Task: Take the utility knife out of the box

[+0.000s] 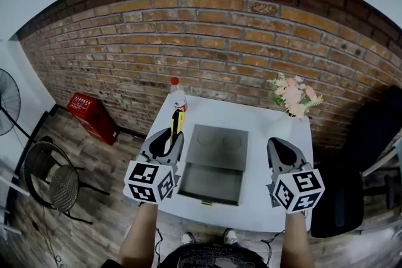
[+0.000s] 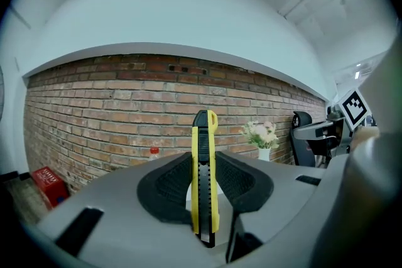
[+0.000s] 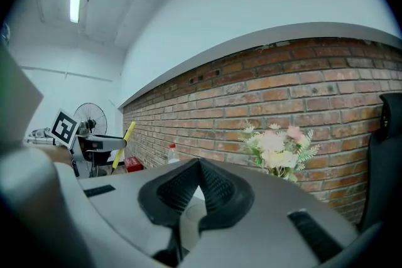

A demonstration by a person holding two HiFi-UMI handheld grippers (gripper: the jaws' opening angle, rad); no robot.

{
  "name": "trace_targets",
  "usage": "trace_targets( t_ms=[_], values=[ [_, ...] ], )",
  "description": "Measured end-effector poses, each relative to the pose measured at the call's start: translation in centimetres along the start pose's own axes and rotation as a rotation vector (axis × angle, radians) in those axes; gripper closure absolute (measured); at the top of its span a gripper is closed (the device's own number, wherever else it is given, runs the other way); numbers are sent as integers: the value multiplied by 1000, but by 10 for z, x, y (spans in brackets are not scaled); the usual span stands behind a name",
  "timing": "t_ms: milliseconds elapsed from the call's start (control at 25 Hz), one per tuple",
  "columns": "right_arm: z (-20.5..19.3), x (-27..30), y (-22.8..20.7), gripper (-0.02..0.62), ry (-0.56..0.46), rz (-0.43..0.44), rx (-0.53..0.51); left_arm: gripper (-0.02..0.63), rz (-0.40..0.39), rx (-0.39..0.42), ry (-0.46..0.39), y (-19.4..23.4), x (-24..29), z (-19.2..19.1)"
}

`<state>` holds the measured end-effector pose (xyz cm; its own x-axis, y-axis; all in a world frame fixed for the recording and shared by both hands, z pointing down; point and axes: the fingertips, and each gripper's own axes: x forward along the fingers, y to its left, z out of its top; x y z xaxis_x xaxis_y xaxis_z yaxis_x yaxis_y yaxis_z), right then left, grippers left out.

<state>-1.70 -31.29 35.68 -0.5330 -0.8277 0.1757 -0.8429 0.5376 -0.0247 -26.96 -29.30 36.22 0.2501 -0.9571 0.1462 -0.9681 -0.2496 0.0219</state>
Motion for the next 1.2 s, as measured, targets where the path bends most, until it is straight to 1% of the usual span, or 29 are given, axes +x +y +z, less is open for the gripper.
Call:
trace_targets(
  t_ms=[640,1200],
  values=[
    [6,0,6,577,-15,3,-21,477,-13,-17,15,-2,0,-7],
    [5,-2,8,577,-21,-3,-17,477,-42,-11,20,-13,3,-9]
  ],
)
